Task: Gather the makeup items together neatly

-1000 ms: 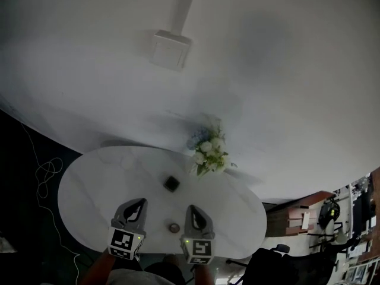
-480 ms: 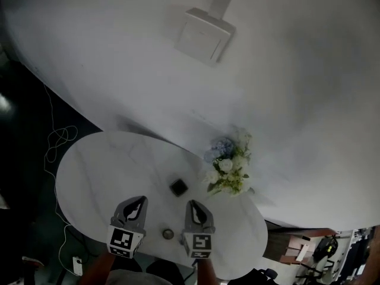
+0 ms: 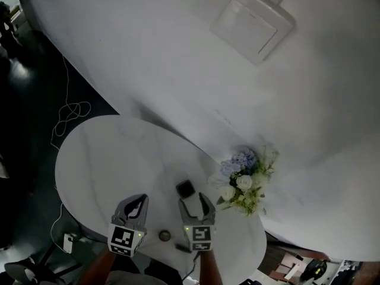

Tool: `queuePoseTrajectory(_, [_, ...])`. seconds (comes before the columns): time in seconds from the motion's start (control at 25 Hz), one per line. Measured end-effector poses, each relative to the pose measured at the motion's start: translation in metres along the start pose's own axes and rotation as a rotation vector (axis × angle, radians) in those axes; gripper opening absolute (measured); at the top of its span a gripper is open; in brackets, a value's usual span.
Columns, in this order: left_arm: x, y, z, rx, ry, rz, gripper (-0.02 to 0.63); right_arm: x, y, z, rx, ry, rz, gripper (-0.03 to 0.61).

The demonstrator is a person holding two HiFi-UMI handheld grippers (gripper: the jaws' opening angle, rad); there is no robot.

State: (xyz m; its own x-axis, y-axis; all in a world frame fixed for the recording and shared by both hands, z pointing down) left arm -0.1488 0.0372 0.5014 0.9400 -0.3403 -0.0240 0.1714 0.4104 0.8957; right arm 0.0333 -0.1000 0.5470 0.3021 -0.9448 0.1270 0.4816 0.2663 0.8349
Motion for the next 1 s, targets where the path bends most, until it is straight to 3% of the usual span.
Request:
queuePoseTrajectory(0.36, [0.0,0.016,0.012,-0.047,-0.049,-0.025,0.009,0.022,0.028,0.039,-0.129,-0.076,0.025,0.368])
queuePoseTrajectory(1.0, [-0.009,0.034,0.029,-0.096,-0.071,-0.049,0.01,0.028,0.056,0.068,-0.232,-0.114,0.046,0.373])
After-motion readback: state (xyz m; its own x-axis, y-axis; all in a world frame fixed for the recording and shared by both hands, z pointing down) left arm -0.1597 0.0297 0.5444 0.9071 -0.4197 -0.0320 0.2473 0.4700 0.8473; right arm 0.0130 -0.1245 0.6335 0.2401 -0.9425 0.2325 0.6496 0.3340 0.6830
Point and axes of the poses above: the fingertips, and each gripper's own axes: z forward along the fingers, x to its right, y out of its underside, the point moved 9 cm from there along -z, backward along the fingers, and after that the axes turned 14 degrees about -y, right-handed, at the moved point
